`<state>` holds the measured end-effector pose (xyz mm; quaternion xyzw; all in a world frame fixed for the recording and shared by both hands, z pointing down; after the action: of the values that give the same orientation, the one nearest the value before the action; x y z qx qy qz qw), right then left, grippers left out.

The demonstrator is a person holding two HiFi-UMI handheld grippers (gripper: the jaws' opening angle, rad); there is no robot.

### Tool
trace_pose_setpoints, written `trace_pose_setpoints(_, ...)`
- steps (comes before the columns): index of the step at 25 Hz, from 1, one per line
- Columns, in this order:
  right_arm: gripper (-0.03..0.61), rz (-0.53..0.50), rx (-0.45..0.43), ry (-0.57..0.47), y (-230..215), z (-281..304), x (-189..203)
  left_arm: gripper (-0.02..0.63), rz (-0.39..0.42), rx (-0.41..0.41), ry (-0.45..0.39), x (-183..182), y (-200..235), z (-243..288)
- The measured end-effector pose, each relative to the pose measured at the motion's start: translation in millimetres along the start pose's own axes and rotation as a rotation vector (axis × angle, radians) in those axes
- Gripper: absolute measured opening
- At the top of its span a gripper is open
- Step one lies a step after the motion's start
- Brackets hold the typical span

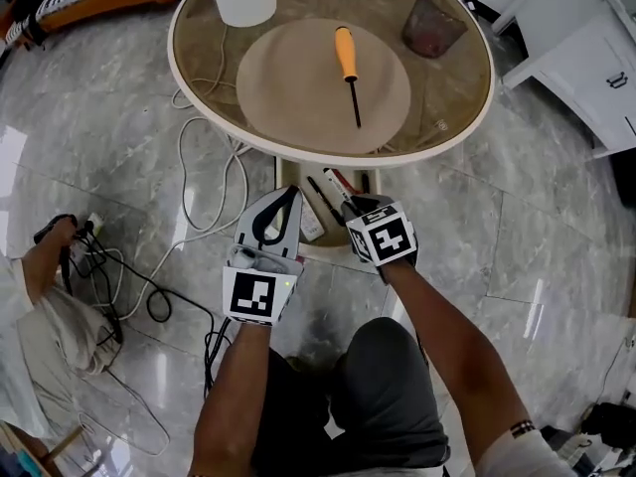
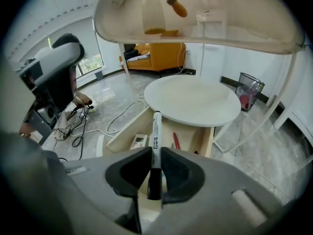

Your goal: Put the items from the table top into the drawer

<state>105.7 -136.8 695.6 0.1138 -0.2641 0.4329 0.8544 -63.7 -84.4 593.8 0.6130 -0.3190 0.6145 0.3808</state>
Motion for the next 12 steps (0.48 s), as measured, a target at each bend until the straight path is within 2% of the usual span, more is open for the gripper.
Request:
trace_pose_setpoints(7,0.064,0.002,0.0,0.13,-7.5,37.6,2.6,0.0,0.015,0.009,-0.05,22.3,10.8,5.4)
trace_pose_setpoints(12,0.064,-0.008,-0.016,0.216,-10.8,59.3,7.8,0.0,-0.01,0.006,-0.078,27.0,13.1,3.9)
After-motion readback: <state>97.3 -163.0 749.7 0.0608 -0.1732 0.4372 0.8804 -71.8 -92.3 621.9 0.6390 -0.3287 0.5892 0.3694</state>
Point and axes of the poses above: the fingertips, and each gripper's own axes: z forward along the fingers, y to its left, x out of its underside, the point moved 8 cm from there along -z, backward along the fingers, and after that the axes turned 3 degrees about x, right-handed, at the moved point
